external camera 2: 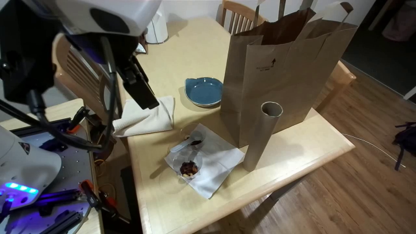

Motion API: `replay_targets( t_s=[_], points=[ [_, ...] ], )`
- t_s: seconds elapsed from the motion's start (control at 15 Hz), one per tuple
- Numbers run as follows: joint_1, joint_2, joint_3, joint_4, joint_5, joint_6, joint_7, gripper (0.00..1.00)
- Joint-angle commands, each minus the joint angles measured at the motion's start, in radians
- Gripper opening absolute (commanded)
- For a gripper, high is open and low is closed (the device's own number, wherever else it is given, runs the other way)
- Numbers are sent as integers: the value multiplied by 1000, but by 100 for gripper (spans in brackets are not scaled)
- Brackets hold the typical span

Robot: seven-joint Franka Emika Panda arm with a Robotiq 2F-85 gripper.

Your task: Put the spoon on the blue plate

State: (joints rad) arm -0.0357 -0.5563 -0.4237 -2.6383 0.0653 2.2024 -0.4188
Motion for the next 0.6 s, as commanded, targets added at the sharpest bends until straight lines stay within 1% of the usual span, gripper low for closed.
replay_targets(
  t_s=[0.0,0.13,0.27,0.53],
  points=[
    [-24,13,19,-4,11,10,-74,100],
    [-21,30,10,7,-19,6,-149,100],
    [-16,54,-11,25,-39,-34,-241,100],
    [-41,115,-23,30,-122,-32,-419,100]
  ],
)
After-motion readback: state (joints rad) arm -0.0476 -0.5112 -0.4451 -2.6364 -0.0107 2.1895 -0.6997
